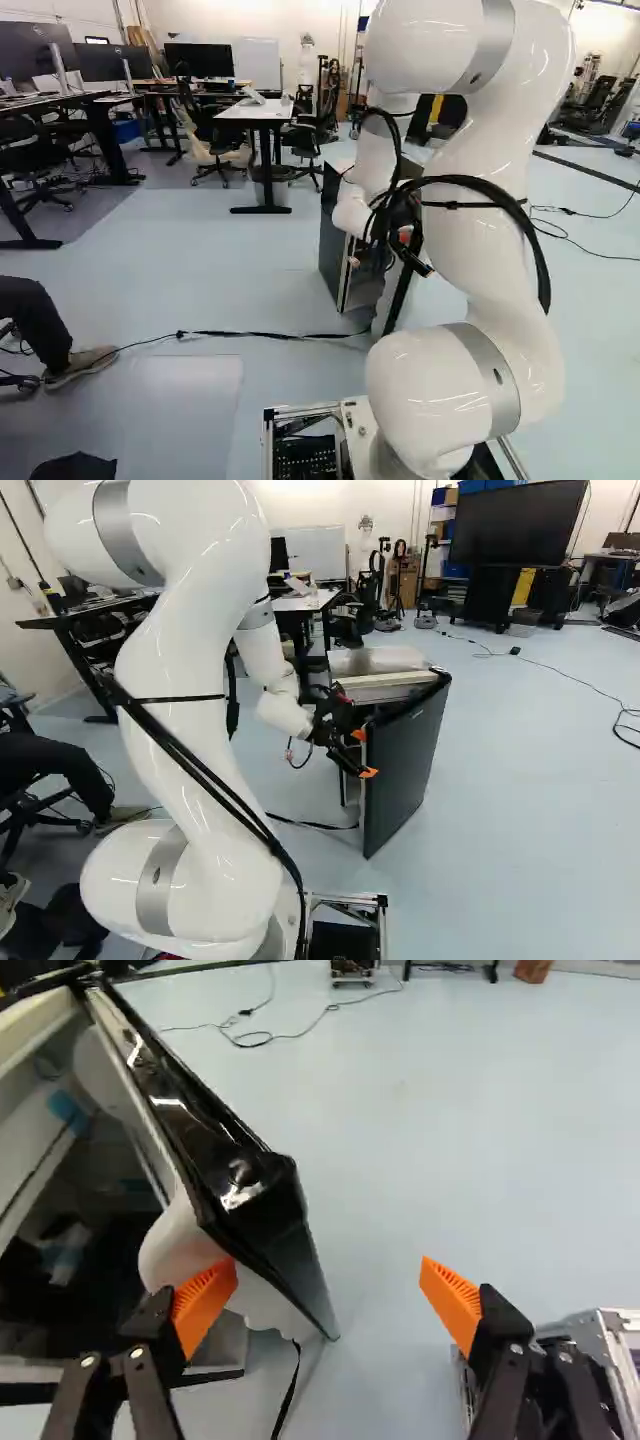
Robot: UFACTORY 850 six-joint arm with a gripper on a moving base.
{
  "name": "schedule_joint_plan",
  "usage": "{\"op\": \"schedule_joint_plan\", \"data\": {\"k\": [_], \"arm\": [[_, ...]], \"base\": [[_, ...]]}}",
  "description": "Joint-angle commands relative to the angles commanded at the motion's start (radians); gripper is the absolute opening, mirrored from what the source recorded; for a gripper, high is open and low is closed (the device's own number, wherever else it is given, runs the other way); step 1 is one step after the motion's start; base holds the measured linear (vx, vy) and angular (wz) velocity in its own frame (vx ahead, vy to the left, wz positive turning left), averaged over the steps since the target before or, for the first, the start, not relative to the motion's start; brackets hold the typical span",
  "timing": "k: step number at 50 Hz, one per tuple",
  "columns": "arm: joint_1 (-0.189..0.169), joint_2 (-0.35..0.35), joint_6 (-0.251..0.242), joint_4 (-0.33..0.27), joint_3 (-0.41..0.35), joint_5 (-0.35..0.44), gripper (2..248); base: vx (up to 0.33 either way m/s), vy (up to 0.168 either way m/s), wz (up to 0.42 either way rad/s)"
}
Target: Open the fridge door
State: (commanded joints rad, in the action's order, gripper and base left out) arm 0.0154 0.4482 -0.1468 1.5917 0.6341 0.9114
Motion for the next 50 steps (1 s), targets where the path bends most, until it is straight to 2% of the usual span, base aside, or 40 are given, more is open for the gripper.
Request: {"op": "schedule_joint_plan", "data": {"k": [11,16,26,50], "arm": [[-0.036,-0.014,0.000,0.115,-0.026,-0.032,247],[-0.055,-0.020,0.000,0.149,-0.037,-0.039,247],[-0.074,-0.025,0.000,0.164,-0.046,-0.042,247],[-0.076,-0.026,0.000,0.166,-0.047,0.023,247]], "base": [[0.000,0.000,0.000],[0.000,0.000,0.000],[0.000,0.000,0.000],[0.000,0.000,0.000]]}}
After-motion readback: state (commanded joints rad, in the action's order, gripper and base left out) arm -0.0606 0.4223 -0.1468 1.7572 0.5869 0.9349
